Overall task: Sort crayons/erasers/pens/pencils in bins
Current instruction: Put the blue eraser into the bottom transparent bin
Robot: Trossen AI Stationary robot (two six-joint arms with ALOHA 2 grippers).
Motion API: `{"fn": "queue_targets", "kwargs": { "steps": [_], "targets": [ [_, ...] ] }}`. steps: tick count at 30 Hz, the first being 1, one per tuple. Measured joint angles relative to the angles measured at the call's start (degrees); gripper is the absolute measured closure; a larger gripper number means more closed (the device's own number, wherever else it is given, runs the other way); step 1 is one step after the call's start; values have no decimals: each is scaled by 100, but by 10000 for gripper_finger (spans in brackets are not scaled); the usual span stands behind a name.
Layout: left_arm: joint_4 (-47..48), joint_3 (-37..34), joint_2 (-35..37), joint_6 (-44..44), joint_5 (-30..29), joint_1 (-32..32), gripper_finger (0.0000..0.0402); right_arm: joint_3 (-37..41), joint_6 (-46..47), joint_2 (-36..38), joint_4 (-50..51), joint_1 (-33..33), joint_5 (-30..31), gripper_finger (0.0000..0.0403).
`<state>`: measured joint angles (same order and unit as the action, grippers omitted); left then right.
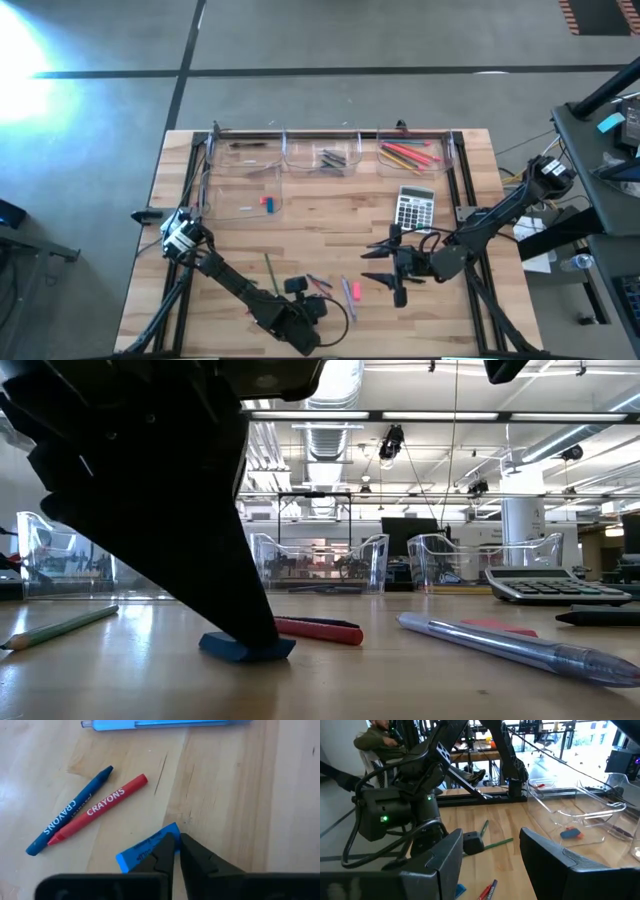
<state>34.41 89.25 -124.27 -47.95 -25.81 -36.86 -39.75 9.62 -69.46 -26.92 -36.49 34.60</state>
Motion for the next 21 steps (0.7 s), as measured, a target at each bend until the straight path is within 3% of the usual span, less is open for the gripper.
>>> {"fn": "queue_targets", "kwargs": {
  "steps": [10,21],
  "targets": [
    [228,30,191,181,79,4,401,0,27,-119,-15,0,-1,216],
    [701,17,721,190,-336,-90,401,0,27,-121,-38,0,-2,216]
  ]
}}
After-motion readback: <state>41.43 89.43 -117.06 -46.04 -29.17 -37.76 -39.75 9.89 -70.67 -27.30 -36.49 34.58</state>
